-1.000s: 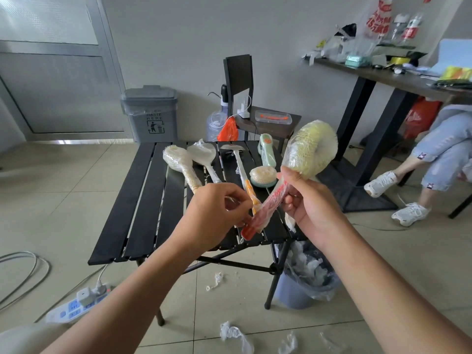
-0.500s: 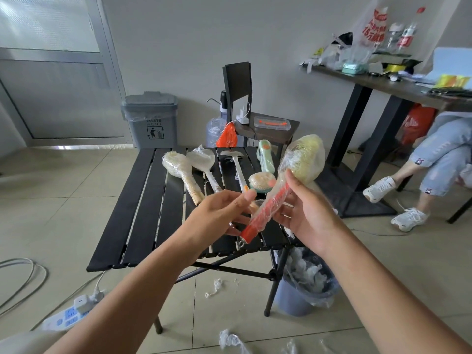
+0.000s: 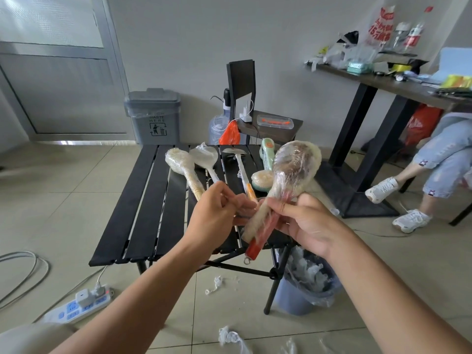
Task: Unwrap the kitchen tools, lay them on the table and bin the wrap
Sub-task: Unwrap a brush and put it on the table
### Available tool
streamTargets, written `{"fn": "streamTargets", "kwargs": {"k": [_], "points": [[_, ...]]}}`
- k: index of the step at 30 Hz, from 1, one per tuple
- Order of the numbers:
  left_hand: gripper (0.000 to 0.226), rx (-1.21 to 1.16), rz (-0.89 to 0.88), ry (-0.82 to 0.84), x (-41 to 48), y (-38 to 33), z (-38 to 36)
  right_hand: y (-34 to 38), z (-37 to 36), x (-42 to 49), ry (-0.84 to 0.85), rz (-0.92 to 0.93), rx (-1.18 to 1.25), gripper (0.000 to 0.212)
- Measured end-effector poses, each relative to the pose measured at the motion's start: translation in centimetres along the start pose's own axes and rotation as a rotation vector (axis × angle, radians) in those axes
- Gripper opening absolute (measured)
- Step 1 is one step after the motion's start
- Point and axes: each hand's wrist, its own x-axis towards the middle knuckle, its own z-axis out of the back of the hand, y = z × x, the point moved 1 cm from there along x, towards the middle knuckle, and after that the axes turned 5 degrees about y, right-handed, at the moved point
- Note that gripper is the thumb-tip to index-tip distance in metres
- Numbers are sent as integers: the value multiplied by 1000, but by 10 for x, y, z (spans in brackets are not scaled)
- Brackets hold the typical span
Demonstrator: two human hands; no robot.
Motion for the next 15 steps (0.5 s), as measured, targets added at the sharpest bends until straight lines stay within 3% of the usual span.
{"fn": "streamTargets", "kwargs": {"k": [2, 6, 8, 11, 15], "points": [[16, 0, 3, -27, 0, 0, 0, 1, -1, 0, 13, -14, 43, 63], [16, 282, -184, -62, -5, 0, -9, -4, -7, 1, 35, -73, 70, 60], [19, 307, -239, -86, -6, 0, -10, -7, -10, 1, 21, -77, 41, 76], [19, 242, -234, -100, -3, -5, -5, -6, -9, 1, 26, -87, 39, 92], [16, 56, -148, -109, -3, -6, -2, -2, -7, 0, 61, -85, 25, 76]]}}
